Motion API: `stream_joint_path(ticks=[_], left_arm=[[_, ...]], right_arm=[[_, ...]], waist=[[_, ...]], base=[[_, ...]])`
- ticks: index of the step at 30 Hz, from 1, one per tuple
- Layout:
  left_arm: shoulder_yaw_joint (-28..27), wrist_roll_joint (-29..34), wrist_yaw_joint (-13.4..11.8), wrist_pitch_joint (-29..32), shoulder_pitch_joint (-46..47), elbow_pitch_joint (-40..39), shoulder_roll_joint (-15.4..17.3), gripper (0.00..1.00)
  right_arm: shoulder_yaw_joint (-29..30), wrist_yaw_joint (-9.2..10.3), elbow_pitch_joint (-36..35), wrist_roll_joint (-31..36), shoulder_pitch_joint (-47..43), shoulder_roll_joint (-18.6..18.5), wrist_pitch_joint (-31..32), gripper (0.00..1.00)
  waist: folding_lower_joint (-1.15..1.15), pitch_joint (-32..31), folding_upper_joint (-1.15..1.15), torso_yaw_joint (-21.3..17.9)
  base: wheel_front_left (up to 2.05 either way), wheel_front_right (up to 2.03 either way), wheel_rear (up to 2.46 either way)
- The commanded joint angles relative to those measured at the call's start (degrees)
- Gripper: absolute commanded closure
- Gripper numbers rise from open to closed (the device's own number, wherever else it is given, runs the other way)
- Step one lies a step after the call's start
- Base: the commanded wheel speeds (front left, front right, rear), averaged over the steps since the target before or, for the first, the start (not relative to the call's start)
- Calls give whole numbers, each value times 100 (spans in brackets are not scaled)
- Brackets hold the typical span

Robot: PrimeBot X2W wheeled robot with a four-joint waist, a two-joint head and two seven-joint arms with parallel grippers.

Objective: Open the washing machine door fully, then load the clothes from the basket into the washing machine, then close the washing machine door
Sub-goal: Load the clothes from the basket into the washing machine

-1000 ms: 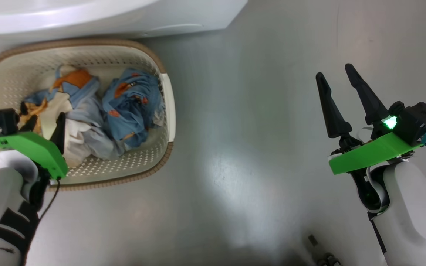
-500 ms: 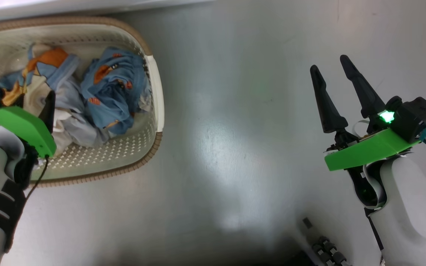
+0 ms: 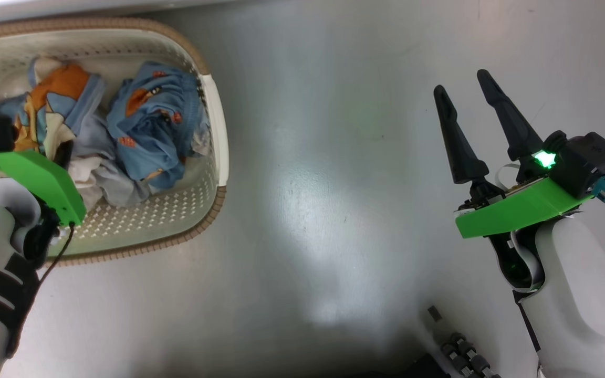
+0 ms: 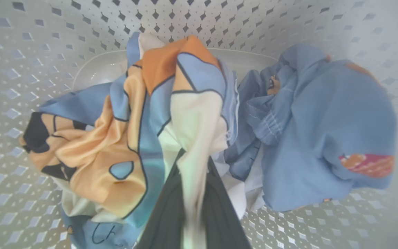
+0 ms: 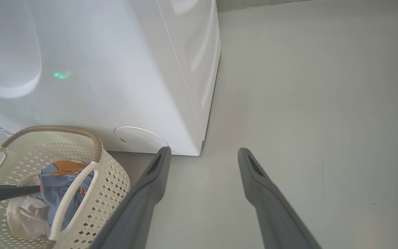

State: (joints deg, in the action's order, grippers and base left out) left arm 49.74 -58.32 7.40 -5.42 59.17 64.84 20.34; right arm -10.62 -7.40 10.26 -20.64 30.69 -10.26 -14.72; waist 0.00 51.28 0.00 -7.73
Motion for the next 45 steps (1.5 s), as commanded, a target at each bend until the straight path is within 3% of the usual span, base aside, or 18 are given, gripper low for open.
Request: stream_joint_path(ticks=[1, 12, 18, 30, 40, 45], left_arm=[[-66, -90, 9, -84, -59, -13, 249, 100], [-35, -720, 9, -779, -512, -144, 184, 100], [-157, -721, 9, -951, -828, -423, 187, 100], [-1699, 570, 9, -957, -1970, -1430, 183, 100], [-3237, 1979, 9, -957, -3204, -2640, -180, 100], [-3724, 2524, 9, -957, -3802, -3279, -372, 100]], right_arm=[[-94, -9, -102, 38, -188, 36, -28, 0], [2, -9, 163, -100, -302, 77, -28, 0], [137, -9, 341, -195, -564, 46, -28, 0], [333, -9, 538, -331, -1140, -87, -28, 0], [487, -9, 614, -433, -1652, -222, -28, 0], [577, -9, 608, -477, -1933, -303, -28, 0]], waist=[[0, -70, 0, 32], [0, -878, 0, 204], [0, -1547, 0, 358], [0, -2732, 0, 518], [0, -3634, 0, 621], [0, -3988, 0, 713]], base=[[0, 0, 0], [0, 0, 0], [0, 0, 0], [0, 0, 0], [0, 0, 0], [0, 0, 0]])
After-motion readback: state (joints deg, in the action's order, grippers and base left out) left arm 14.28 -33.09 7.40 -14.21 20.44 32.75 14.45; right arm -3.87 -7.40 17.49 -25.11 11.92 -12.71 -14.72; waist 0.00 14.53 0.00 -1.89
